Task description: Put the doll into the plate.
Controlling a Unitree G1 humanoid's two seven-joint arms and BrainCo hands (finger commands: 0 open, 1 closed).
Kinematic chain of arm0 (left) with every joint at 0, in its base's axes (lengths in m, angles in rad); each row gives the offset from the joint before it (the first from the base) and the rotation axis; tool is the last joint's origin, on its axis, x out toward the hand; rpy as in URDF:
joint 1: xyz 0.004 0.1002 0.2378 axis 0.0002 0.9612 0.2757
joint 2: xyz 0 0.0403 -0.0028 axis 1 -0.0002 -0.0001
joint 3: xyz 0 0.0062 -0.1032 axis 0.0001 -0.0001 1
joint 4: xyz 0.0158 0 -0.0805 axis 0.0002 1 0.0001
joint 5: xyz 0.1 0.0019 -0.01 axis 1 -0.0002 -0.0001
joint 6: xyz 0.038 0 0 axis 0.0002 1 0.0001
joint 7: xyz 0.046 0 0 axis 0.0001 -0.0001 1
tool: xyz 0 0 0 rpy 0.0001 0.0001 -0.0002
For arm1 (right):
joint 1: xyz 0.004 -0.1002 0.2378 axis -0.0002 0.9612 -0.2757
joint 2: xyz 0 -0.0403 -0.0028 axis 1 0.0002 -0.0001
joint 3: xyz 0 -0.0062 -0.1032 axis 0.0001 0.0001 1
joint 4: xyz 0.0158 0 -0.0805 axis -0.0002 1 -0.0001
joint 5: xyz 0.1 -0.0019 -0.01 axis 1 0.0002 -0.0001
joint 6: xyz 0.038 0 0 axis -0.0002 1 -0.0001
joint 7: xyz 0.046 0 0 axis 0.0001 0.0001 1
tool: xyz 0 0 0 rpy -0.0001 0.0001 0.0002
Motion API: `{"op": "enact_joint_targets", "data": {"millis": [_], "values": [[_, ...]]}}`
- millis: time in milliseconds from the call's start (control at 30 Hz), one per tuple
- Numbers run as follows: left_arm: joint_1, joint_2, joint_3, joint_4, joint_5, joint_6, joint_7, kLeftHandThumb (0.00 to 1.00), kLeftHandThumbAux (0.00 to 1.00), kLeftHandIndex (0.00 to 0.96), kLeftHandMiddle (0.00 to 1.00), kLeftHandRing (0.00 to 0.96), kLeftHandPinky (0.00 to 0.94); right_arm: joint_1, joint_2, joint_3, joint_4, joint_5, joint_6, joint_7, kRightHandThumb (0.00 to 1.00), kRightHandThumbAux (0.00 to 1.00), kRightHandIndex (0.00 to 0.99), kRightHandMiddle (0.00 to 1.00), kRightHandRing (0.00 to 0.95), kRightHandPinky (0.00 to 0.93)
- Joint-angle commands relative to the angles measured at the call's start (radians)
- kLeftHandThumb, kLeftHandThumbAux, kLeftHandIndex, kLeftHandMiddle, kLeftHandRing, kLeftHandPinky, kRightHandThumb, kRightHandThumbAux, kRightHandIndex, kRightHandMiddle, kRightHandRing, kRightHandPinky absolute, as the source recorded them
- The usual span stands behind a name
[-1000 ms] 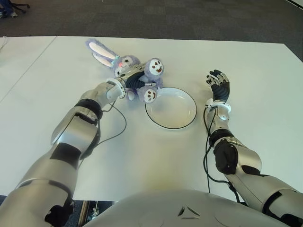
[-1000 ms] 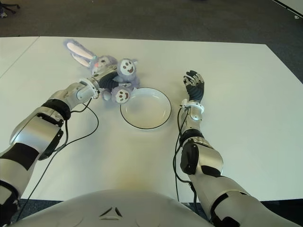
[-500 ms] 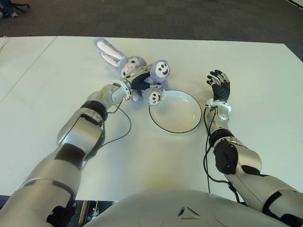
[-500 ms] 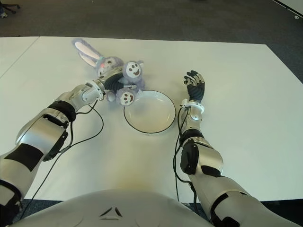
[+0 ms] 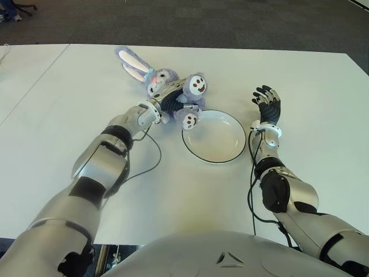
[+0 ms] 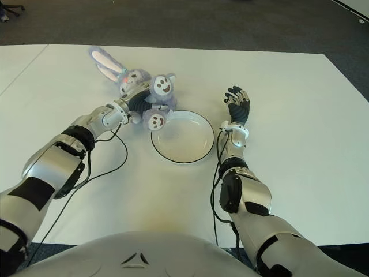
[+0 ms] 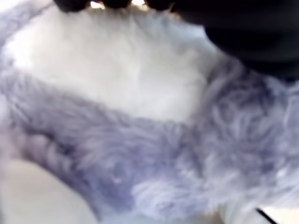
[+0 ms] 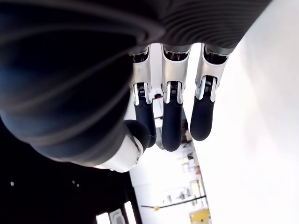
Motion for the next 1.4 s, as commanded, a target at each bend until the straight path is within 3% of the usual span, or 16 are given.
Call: {"op": "enact_joint_targets", "data": {"millis": [33, 67, 100, 167, 233, 300, 400, 800, 1400], "values": [[0.083, -0.036, -0.034, 0.045, 0.037, 0.043, 0.056, 0.454, 0.426, 0.324, 0.371, 0.412, 0.454, 0.208, 0.061, -0.031, 0.134, 0.044, 0.141, -0.023, 0.711, 0.755, 0.387, 0.320, 0.329, 0.339], [0.084, -0.037, -0.033, 0.047, 0.037, 0.049, 0.071, 0.593, 0.449, 0.457, 0.532, 0.550, 0.569, 0.208, 0.062, -0.033, 0.134, 0.046, 0.141, -0.022, 0.709, 0.742, 0.399, 0.320, 0.330, 0.338], [0.083, -0.036, -0.036, 0.050, 0.043, 0.064, 0.094, 0.618, 0.452, 0.480, 0.559, 0.574, 0.590, 0.206, 0.061, -0.033, 0.134, 0.046, 0.142, -0.022, 0.709, 0.740, 0.401, 0.320, 0.330, 0.338], [0.087, -0.033, -0.056, 0.048, 0.075, 0.083, 0.207, 0.681, 0.532, 0.579, 0.722, 0.750, 0.796, 0.205, 0.061, -0.032, 0.134, 0.045, 0.144, -0.024, 0.708, 0.738, 0.402, 0.315, 0.327, 0.335], [0.090, -0.029, -0.079, 0.044, 0.106, 0.091, 0.312, 0.694, 0.569, 0.619, 0.768, 0.792, 0.853, 0.204, 0.060, -0.031, 0.134, 0.043, 0.145, -0.026, 0.708, 0.738, 0.402, 0.314, 0.326, 0.336], [0.091, -0.025, -0.106, 0.042, 0.139, 0.105, 0.428, 0.711, 0.610, 0.658, 0.801, 0.816, 0.867, 0.204, 0.059, -0.031, 0.135, 0.042, 0.147, -0.028, 0.708, 0.738, 0.403, 0.314, 0.326, 0.336], [0.092, -0.022, -0.119, 0.046, 0.155, 0.117, 0.521, 0.731, 0.634, 0.683, 0.821, 0.827, 0.868, 0.204, 0.059, -0.030, 0.135, 0.042, 0.149, -0.027, 0.709, 0.738, 0.403, 0.313, 0.325, 0.333], [0.081, -0.021, -0.110, 0.058, 0.148, 0.140, 0.694, 0.646, 0.700, 0.762, 0.879, 0.875, 0.877, 0.203, 0.058, -0.029, 0.136, 0.040, 0.150, -0.024, 0.710, 0.738, 0.403, 0.319, 0.330, 0.330], [0.081, -0.004, -0.068, 0.070, 0.104, 0.176, 0.679, 0.589, 0.717, 0.771, 0.878, 0.868, 0.864, 0.202, 0.059, -0.026, 0.136, 0.038, 0.158, -0.026, 0.710, 0.739, 0.402, 0.314, 0.321, 0.325]]}}
